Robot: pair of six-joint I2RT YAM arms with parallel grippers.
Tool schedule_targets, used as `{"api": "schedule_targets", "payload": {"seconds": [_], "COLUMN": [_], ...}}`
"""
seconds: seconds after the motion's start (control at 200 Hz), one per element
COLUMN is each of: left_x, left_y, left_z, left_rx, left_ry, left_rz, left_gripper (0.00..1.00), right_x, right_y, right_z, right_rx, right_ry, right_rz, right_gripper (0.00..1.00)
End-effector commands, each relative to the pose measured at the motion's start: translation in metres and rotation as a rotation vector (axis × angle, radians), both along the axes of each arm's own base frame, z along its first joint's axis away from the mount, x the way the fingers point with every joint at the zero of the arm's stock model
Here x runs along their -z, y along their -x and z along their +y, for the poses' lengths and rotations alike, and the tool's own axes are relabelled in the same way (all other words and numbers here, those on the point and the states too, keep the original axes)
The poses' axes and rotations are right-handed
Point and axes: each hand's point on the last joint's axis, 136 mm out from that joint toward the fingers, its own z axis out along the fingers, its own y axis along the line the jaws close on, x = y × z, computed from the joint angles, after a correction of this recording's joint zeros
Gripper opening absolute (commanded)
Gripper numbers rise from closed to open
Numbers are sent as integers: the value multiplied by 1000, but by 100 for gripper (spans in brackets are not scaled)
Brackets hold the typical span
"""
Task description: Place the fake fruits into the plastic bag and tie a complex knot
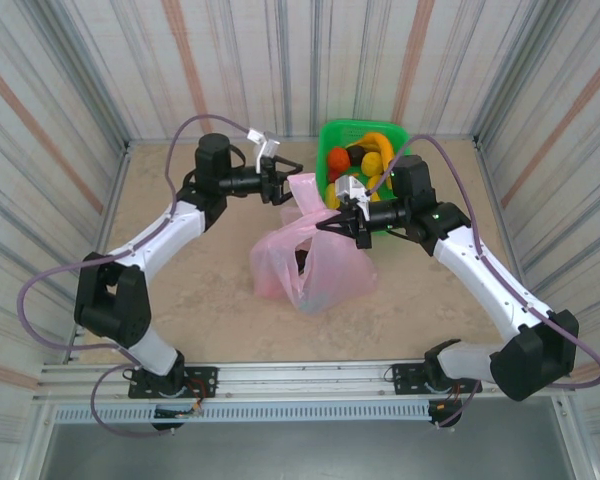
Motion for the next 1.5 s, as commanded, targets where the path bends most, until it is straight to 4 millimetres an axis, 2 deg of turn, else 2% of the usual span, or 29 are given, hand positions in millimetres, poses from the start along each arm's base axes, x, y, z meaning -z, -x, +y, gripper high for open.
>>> {"api": "schedule_targets", "payload": {"seconds": [0.0, 0.14, 0.306, 0.626, 0.736, 1.147, 1.498], "left_x": [-29, -35, -42, -37, -27, 10, 25], "left_y": [19, 43, 66, 99, 103, 97, 104], "left_z": [-12, -18, -17, -6, -6, -13, -13], "left_rx": [118, 216, 292, 312, 287, 228, 267], "left_ry": [54, 71, 74, -31, -97, -285, -307], "left_rz": [-100, -165, -219, -276, -277, -232, -152], "left_gripper": [83, 85, 88, 92, 94, 93, 76], "right_x": [-4, -2, -1, -1, -2, -3, -1], "right_y": [10, 11, 10, 3, 0, -11, -14], "right_z": [0, -1, -3, -8, -9, -11, -10], "right_rx": [-39, -37, -27, 37, 59, 147, 171], "right_ry": [-19, -14, -8, 24, 32, 93, 125], "right_rz": [-25, -20, -20, -61, -79, -218, -267], "right_gripper": [0, 0, 0, 0, 0, 0, 0]}}
